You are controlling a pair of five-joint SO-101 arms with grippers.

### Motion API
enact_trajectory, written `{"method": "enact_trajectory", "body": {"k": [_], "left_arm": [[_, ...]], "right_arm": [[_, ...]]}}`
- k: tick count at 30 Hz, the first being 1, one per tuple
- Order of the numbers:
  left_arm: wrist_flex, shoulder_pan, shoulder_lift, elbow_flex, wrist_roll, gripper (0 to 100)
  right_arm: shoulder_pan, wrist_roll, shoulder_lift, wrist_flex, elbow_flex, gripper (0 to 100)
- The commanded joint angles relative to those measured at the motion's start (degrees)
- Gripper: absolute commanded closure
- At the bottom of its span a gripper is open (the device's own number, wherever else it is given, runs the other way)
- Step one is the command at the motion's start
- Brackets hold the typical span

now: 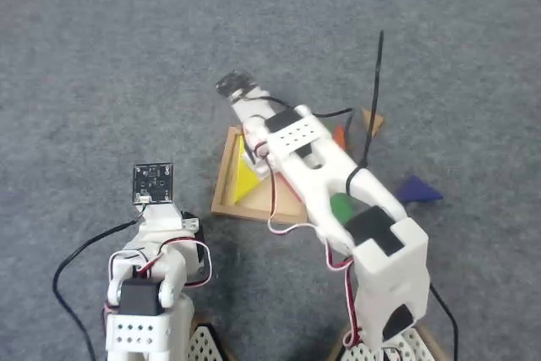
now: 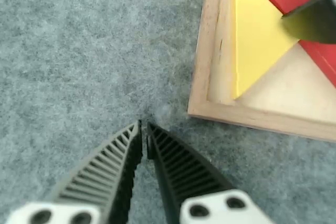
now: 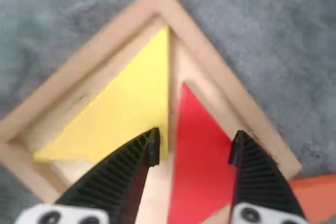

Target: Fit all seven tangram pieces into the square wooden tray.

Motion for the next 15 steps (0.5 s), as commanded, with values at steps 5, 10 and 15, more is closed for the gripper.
{"method": "enact_trajectory", "body": {"k": [5,10,15], "left_arm": [[0.09,-0.26,-1.14,-0.75,-0.53,99],[0.09,-0.26,-1.14,-0.75,-0.53,99],[0.09,-0.26,-1.14,-0.75,-0.53,99]], "right_arm": [[-8.31,3.25,1.19,-1.19,0.26,77.2],[-7.96,3.08,-6.29,-0.57,2.37,77.2],[-4.7,3.16,-15.08,-1.71,7.12,77.2]]}}
